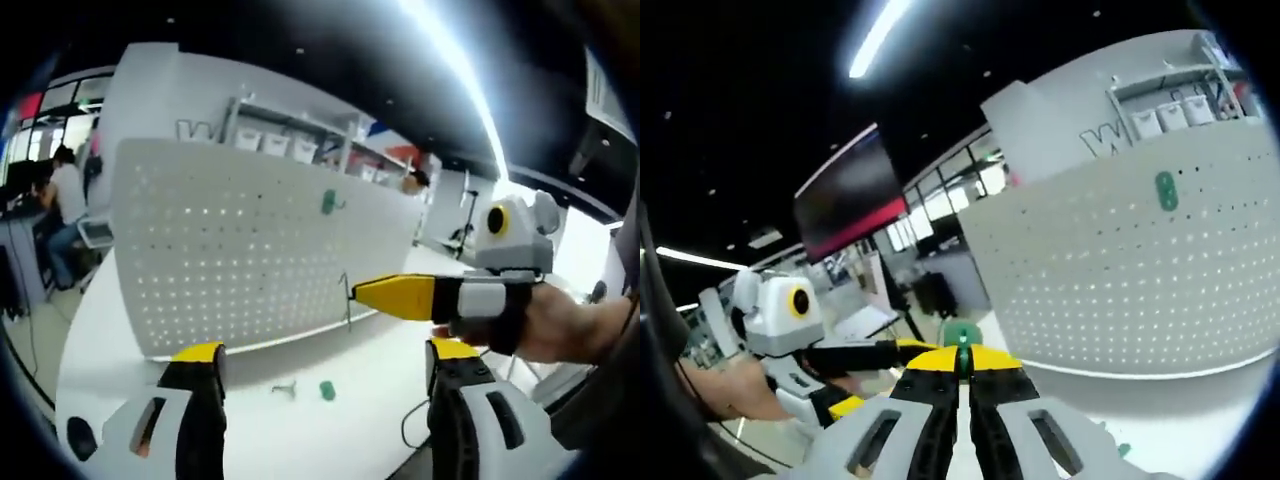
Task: Insert the hook assembly into the mounting plate slot until the hook locks in place.
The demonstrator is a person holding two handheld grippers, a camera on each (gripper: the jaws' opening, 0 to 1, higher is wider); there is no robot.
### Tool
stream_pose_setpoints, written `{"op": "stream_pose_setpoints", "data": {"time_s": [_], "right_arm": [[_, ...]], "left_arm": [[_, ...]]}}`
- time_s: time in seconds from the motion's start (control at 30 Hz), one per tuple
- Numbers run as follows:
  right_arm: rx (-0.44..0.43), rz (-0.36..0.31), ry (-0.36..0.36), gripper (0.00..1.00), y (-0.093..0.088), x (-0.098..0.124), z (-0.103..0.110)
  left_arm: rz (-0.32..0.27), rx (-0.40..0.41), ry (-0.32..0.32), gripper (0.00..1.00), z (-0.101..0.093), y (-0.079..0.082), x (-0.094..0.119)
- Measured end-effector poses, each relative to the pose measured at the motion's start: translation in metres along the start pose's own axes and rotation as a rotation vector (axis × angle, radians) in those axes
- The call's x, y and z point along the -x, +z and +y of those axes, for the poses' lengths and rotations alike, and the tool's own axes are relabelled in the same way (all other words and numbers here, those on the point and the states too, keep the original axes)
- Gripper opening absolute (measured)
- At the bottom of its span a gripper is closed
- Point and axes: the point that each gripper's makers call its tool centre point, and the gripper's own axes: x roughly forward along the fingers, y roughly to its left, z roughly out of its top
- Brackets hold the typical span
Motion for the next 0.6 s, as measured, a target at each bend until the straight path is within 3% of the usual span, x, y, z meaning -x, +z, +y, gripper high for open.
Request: {"op": "stream_pose_setpoints", "data": {"time_s": [0.37,0.6], "right_arm": [[0.027,-0.026,-0.037,0.0,0.007,0.006,-0.015],[0.034,-0.06,-0.074,0.0,0.012,0.013,-0.029]], "left_arm": [[-0.023,-0.016,-0.06,1.0,-0.018,0.018,0.007],[-0.045,0.039,-0.094,1.0,-0.026,0.024,0.01]]}}
